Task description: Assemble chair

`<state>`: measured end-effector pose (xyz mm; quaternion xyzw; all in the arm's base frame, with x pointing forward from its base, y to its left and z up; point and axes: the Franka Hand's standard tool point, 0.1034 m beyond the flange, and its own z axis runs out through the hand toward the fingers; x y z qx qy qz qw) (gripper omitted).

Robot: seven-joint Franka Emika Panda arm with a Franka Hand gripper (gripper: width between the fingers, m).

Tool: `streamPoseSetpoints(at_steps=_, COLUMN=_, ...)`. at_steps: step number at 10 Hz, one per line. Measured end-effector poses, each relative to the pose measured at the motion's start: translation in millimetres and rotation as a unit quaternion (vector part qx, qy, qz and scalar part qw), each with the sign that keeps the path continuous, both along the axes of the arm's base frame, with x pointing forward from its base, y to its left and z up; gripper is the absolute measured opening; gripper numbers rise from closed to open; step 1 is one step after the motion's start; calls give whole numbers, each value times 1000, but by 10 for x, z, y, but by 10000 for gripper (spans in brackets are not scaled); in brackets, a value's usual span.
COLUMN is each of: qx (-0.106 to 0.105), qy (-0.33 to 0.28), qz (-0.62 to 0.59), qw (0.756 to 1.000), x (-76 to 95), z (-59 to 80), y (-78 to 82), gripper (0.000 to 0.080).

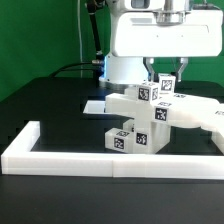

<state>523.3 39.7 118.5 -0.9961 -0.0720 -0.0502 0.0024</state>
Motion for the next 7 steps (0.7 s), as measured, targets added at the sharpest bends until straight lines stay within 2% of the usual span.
streamPoseSetpoints(at_steps=5, qx=17, qy=2, qz=-160, qw=987, x=0, z=-1, y=3, gripper=287)
streamPoseSetpoints(at_steps=7, qx=26, qy=3, qz=-246, qw=969, x=-1, z=-1, y=6, gripper=288)
